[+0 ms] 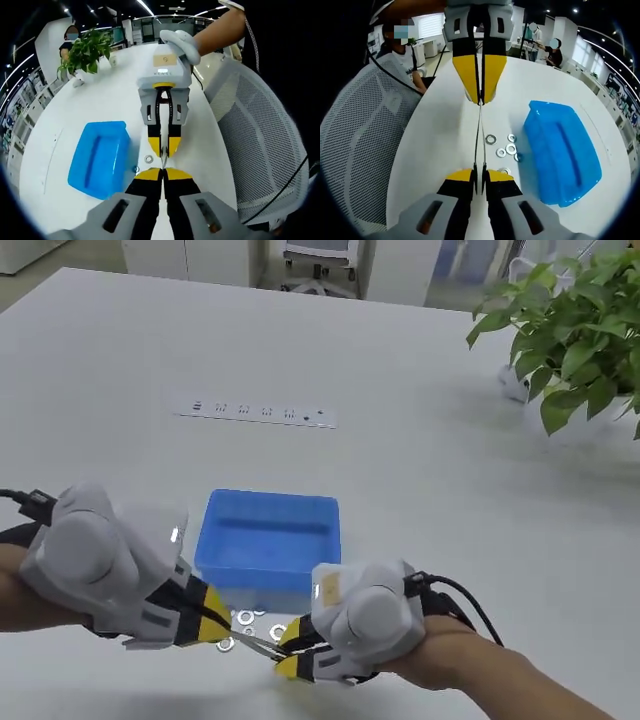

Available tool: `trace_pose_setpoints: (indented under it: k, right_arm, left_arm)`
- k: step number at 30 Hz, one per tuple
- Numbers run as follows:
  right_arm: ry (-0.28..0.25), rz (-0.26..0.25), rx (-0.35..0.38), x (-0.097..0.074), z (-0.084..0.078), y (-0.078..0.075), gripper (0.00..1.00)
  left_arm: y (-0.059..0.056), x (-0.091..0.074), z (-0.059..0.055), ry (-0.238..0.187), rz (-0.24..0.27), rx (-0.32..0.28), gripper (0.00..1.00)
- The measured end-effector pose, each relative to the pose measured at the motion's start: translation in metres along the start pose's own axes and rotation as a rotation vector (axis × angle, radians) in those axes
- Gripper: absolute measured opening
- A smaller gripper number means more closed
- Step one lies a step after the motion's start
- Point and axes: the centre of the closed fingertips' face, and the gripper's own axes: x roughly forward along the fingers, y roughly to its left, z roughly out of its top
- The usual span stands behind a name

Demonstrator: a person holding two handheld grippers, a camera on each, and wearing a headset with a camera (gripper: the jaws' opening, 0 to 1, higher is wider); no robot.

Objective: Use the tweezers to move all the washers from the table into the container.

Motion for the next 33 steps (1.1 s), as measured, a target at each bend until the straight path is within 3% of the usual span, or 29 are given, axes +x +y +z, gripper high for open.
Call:
trace_pose_setpoints:
  k: [9,14,33]
  right_arm:
    - [-0.055,-0.019,0.016,0.000,0.015,-0.002,0.11]
    - [-0.069,-0.020,0.012,0.003,0.020,-0.001,0.11]
    - [-0.056,-0.009,-0.015,0.007,0.015,0.006,0.10]
  left_arm:
    - [0.000,-0.007,0.027,-0.043,0.001,0.053,0.05]
    - [-0.002,-0.004,0.035,-0.062,-0.005,0.063,0.05]
    - [-0.008,0.007,0.038,-0.130,-0.033,0.040,0.05]
